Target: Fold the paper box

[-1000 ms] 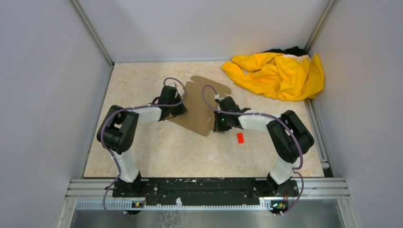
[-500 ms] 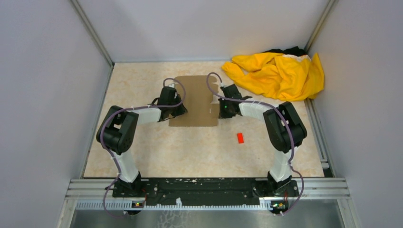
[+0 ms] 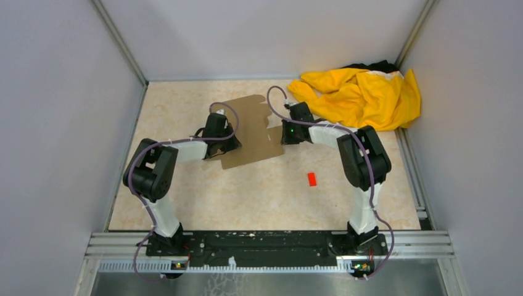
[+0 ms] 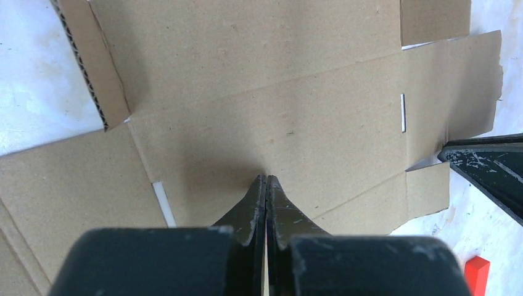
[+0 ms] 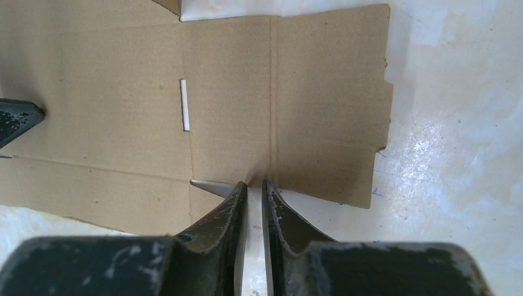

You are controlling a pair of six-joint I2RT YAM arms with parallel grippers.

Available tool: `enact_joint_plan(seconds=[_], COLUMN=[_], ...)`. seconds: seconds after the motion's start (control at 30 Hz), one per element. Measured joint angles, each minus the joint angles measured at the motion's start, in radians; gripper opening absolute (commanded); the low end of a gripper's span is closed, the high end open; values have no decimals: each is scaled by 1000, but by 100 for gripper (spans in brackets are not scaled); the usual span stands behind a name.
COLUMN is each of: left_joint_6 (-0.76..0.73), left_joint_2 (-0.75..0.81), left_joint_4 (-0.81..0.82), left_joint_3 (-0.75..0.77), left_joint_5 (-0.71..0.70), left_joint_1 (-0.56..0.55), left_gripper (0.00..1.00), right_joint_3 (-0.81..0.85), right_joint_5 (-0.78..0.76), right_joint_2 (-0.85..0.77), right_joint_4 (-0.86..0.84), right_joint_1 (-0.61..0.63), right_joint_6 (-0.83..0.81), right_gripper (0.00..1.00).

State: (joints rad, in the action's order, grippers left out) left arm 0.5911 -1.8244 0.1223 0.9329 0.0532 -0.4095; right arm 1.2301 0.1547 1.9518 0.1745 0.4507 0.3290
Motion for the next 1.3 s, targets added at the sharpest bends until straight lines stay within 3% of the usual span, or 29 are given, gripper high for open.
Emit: enact_joint_plan(seconds=[0.1, 0.5, 1.3], left_joint_6=[0, 0, 4], left_joint_2=[0, 0, -2], left_joint_4=[0, 0, 2], left_joint_3=[0, 0, -1], left_joint_5=[0, 0, 1], left_joint_1=[0, 0, 0], left_gripper=[0, 0, 0], right_joint_3=[-22, -143, -155], right_joint_5=[9, 67, 155], right_joint_2=[-9, -92, -93], right_joint_4=[-28, -59, -59], right_joint_1=[0, 5, 5], right_joint_6=[-3, 2, 23], right_gripper=[22, 20, 20])
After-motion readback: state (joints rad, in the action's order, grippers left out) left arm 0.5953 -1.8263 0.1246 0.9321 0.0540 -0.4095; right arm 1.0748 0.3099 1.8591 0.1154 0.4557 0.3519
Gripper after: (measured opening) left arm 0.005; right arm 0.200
